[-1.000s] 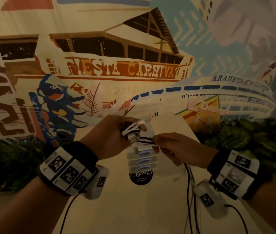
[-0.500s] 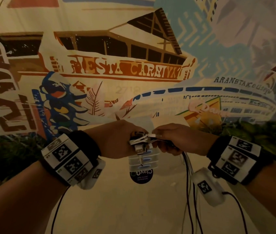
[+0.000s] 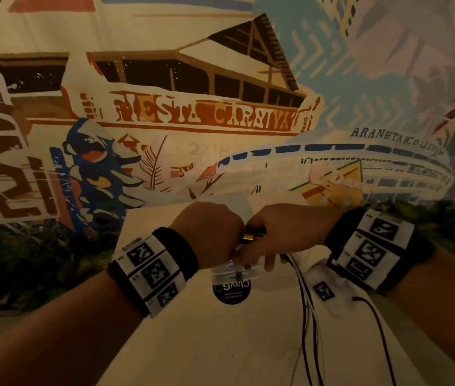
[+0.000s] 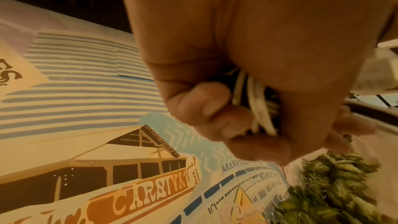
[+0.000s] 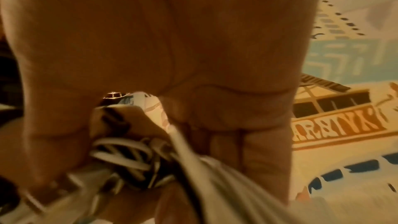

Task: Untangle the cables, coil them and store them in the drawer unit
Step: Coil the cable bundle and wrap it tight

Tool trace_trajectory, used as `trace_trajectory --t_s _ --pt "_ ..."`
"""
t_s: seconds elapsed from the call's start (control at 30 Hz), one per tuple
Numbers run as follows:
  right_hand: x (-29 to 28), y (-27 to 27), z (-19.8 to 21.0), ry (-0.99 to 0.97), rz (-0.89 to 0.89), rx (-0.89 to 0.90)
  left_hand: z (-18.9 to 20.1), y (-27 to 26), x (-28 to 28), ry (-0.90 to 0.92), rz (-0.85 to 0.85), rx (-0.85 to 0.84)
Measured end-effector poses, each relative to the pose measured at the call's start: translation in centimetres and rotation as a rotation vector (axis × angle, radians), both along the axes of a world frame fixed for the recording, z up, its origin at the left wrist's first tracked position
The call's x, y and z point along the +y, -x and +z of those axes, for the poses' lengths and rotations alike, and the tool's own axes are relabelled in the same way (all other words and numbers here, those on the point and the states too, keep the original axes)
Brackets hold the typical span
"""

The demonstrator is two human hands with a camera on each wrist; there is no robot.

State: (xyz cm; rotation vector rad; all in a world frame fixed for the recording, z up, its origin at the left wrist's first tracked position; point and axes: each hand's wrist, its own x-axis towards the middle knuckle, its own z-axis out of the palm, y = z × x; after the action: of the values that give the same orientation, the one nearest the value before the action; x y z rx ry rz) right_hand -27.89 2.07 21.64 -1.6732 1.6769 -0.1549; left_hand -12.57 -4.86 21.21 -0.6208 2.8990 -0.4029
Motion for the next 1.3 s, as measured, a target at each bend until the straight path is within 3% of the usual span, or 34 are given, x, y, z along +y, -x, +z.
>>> trace_trajectory --t_s 0.13,0.53,0.63,0.77,0.93,1.03,1.1,1.3 --pt "-0.6 -0.8 -0.4 0.021 -0.017 0.129 0.1 0.8 0.8 0.074 0.029 0.000" --pt "-0.6 -1.5 -1.8 0.093 -0.047 0.097 0.3 1.0 1.1 0.096 0.122 0.035" --pt "-0.3 -1.4 -1.9 0.123 -0.045 0.061 0.4 0.3 0.7 0.039 0.098 0.123" --pt "0.7 -0.6 -1.3 0.131 -0.100 -0.107 -0.2 -1.5 -1.8 -0.293 -0.001 0.344" --pt "1.9 0.9 -0.6 0.229 -0.256 -0.458 -1.6 -3.1 -2.7 -1.166 0.054 0.693" --pt "2.2 0.1 -0.5 0.271 -0.226 -0.608 -1.6 -1.8 -0.4 -1.359 -0.062 0.800" --pt "2.2 -0.6 -0.4 0.286 -0.178 -0.642 -1.1 -0.6 0.7 -1.515 -0.016 0.864" --pt "1.9 -0.7 0.5 0.294 -0.151 -0.529 0.4 0.5 0.7 -1.613 -0.038 0.900"
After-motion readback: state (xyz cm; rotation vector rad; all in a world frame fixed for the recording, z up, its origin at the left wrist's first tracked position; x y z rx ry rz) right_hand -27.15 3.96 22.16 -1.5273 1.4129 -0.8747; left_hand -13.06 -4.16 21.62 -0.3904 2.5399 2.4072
